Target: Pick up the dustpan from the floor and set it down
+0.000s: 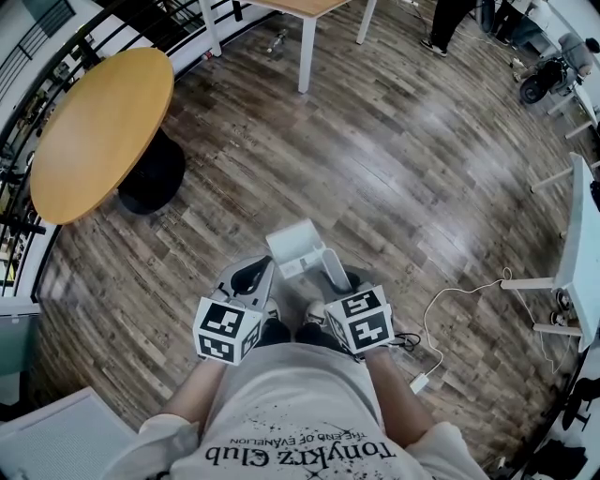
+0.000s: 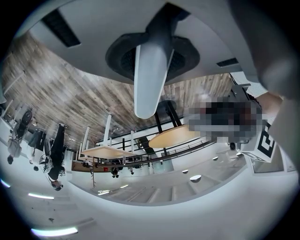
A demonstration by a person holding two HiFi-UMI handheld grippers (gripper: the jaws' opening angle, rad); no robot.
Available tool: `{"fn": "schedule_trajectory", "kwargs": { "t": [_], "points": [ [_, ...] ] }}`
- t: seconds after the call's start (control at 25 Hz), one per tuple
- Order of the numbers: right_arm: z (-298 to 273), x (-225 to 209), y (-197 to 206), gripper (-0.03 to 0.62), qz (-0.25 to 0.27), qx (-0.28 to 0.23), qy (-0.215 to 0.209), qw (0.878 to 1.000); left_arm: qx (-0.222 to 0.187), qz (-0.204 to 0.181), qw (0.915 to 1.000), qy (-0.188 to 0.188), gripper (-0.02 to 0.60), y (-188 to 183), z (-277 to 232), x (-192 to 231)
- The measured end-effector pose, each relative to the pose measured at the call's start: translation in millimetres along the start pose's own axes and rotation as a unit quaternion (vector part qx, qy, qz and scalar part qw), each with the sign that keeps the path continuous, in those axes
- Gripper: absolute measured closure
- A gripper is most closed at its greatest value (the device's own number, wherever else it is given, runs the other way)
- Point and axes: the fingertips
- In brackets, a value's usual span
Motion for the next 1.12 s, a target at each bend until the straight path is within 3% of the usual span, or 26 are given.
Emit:
{"fn": "schedule_trajectory", "kwargs": {
  "t": [0.16, 0.32, 0.52, 1.12],
  "points": [
    [-0.3, 1.3, 0.2, 0.523, 0.0, 0.001, -0.001, 1.0, -0.009, -0.016, 0.9998, -0.004, 0.558, -4.5, 2.6, -1.2],
    [-3.7, 1.7, 0.5, 0.523, 0.0, 0.003, -0.001, 1.0, -0.036, 0.016, 0.9992, -0.013, 0.558, -8.5, 6.7, 9.5],
    [-1.5, -3.2, 0.0, 0.522, -0.002, 0.002, 0.0, 1.0, -0.022, 0.0, 0.9996, -0.015, 0.558, -9.0, 3.4, 7.5],
    [-9.2, -2.4, -3.8, 0.522, 0.0, 0.002, 0.001, 1.0, -0.022, 0.006, 0.9996, -0.016, 0.558, -6.9, 3.4, 14.4]
  ]
}}
Point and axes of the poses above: the fingertips, and each gripper's own axes: z backward along the fingers, x to its left, y out of its underside, and after that the axes turned 12 degrees about y, right-handed
